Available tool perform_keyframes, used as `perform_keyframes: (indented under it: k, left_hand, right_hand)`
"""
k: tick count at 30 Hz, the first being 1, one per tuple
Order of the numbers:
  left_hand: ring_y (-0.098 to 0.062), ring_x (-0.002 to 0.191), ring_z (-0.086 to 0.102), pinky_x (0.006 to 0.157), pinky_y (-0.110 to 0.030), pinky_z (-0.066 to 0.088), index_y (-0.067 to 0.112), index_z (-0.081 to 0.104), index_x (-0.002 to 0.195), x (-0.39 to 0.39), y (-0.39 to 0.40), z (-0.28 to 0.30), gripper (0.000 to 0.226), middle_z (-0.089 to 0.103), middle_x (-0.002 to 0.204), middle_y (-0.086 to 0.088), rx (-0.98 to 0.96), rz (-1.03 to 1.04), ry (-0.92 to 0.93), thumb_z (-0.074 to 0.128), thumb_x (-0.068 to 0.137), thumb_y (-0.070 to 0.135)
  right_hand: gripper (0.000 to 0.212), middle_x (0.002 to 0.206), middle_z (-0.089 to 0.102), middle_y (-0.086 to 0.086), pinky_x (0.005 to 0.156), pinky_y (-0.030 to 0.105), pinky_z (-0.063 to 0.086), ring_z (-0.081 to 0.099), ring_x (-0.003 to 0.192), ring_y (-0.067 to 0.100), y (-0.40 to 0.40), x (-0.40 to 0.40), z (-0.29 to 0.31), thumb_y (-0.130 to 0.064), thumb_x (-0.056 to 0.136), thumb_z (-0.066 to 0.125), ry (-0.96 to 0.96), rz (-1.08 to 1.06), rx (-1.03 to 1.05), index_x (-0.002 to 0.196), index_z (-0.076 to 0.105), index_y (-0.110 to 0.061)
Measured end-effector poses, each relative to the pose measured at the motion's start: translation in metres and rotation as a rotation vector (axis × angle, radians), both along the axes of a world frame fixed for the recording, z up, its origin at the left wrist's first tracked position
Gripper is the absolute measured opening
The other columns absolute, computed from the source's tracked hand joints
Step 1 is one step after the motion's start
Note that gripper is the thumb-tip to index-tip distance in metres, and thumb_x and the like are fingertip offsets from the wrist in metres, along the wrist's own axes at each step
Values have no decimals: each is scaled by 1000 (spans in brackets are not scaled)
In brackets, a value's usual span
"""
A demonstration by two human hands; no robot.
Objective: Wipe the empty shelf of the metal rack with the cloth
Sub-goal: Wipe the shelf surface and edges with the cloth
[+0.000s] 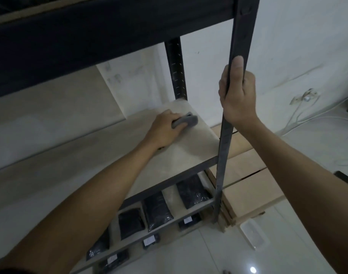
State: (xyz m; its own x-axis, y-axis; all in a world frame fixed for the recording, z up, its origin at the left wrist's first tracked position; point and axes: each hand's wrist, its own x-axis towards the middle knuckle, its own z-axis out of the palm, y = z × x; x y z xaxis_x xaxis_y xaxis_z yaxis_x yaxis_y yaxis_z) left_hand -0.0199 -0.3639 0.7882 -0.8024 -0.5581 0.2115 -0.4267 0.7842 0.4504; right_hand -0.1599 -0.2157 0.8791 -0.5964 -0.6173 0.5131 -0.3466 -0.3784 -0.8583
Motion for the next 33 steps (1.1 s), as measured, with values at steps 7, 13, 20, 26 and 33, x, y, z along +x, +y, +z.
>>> perform_keyframes:
  k: [7, 13, 20, 26, 33]
  left_hand:
    - [-7, 80, 52, 68, -24, 42, 27, 65, 126, 34, 75, -27, 37, 45, 93, 11, 20, -92, -10, 51, 97, 46]
    - [1, 90, 64, 79, -12, 47, 20, 73, 118, 64, 62, 10, 25, 70, 101, 14, 265, -111, 156, 67, 95, 29]
    - [-35, 97, 64, 75, -29, 41, 16, 66, 131, 78, -86, 13, 35, 68, 107, -20, -127, 213, -56, 59, 99, 27]
    - [-36, 95, 64, 75, -34, 45, 20, 67, 131, 81, -53, -20, 36, 67, 104, -20, -68, 217, -34, 55, 99, 33]
    - [-18, 82, 65, 74, -28, 51, 21, 72, 124, 110, 42, -4, 27, 70, 95, -4, 153, -162, 14, 66, 97, 23]
  right_hand:
    - [98, 55, 26, 20, 44, 41, 19, 22, 46, 33, 1, 4, 4, -90, 78, 36, -59, 38, -35, 62, 31, 6]
    - [78, 50, 29, -2, 48, 34, 16, 24, 44, 19, 2, 6, 7, -94, 74, 36, -87, 28, -17, 58, 28, -18]
    - [74, 49, 26, -6, 49, 34, 15, 20, 44, 20, -1, 5, 5, -94, 72, 35, -83, 15, -18, 55, 27, -23]
    - [75, 48, 24, -6, 49, 34, 14, 18, 44, 21, 1, 5, 5, -92, 74, 36, -92, 41, -37, 56, 24, -20]
    - [88, 53, 25, 12, 46, 40, 20, 21, 46, 27, 4, 2, 7, -90, 78, 36, -73, 37, -20, 60, 26, -4]
